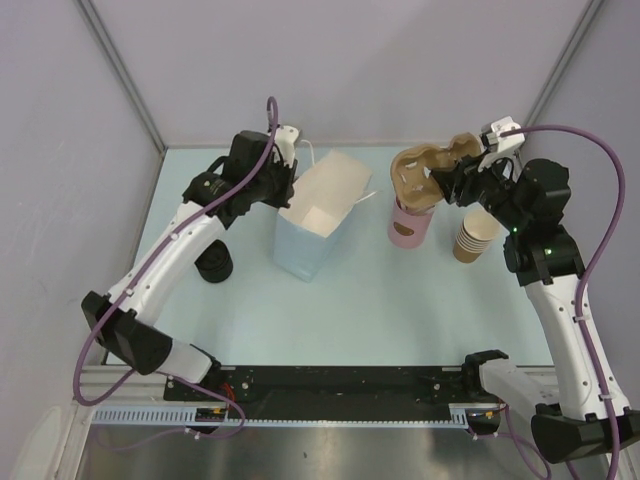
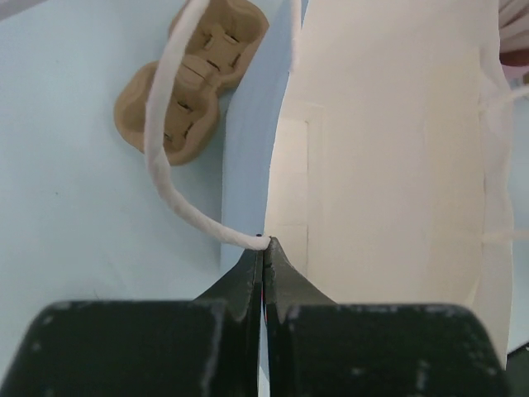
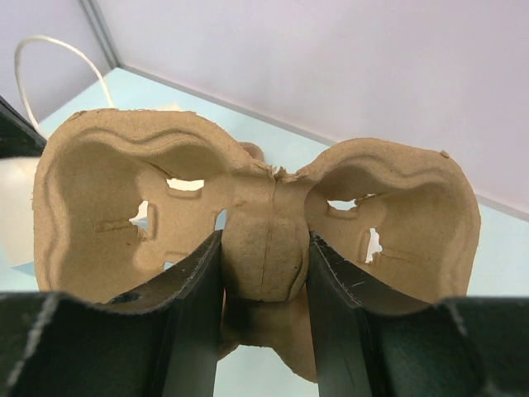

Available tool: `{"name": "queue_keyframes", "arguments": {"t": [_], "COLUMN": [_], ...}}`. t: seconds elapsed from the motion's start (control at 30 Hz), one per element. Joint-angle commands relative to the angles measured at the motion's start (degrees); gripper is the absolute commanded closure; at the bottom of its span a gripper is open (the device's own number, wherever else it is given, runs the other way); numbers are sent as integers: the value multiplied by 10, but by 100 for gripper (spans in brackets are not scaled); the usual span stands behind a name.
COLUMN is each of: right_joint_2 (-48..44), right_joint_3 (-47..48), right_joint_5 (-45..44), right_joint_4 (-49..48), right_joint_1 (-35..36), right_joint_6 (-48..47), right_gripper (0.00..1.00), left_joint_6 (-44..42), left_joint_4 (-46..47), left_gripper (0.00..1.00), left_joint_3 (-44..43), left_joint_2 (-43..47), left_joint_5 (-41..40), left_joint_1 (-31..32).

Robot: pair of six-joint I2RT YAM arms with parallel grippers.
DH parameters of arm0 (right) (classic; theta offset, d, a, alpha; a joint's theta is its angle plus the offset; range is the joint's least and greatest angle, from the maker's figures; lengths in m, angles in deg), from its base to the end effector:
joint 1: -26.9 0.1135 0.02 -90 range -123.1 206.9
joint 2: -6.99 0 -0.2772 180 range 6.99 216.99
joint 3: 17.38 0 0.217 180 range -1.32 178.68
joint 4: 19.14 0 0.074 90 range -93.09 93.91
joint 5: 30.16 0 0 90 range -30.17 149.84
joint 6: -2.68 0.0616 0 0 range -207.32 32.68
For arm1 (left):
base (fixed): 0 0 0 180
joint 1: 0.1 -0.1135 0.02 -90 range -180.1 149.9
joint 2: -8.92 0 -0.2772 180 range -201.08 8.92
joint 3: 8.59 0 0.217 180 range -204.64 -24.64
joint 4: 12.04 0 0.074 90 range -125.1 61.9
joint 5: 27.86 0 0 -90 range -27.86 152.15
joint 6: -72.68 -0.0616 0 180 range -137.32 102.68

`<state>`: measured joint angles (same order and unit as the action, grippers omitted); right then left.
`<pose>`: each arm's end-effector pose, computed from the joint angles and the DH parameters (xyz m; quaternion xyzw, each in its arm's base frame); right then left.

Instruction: Pack the takeout coffee

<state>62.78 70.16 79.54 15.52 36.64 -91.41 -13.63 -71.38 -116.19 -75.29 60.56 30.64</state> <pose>0.1744 0.0510 0.4502 -0.2030 0.6948 0.1573 0.6718 0.2595 -0.1524 0.3958 0.2022 0.8675 -0.1227 0.4376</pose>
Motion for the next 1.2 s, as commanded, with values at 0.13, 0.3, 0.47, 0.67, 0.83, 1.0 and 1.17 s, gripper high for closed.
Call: {"name": "queue_keyframes", "arguments": {"t": [0.13,0.3,0.47,0.67,0.83,1.0,1.17], "right_joint_2": [57,108,140,147,157,179,201], "right_joint_3": [106,218,247,209,185,174,158], "right_joint_5": [160,243,295,282,272,280,276], "right_joint_4": [-4,22,-16,-24,-24,-40,-46], "right_joint_1": [0,5,21,94,144,156,186], "right_joint_6": [64,106,172,183,175,206,213], "right_gripper": [69,69,69,69,68,69,68], "left_joint_6": [50,54,49,46,39,17,-10], "left_joint_4": [34,46,62,59,58,37,22], "left_gripper": [96,96,88,64,50,44,41], "left_joint_3": [68,95,131,119,106,45,2], "left_joint_2": [87,102,104,100,99,99,93], "left_joint_5": [111,152,160,167,185,205,183], "left_joint_1": [4,4,4,3,2,2,1]}}
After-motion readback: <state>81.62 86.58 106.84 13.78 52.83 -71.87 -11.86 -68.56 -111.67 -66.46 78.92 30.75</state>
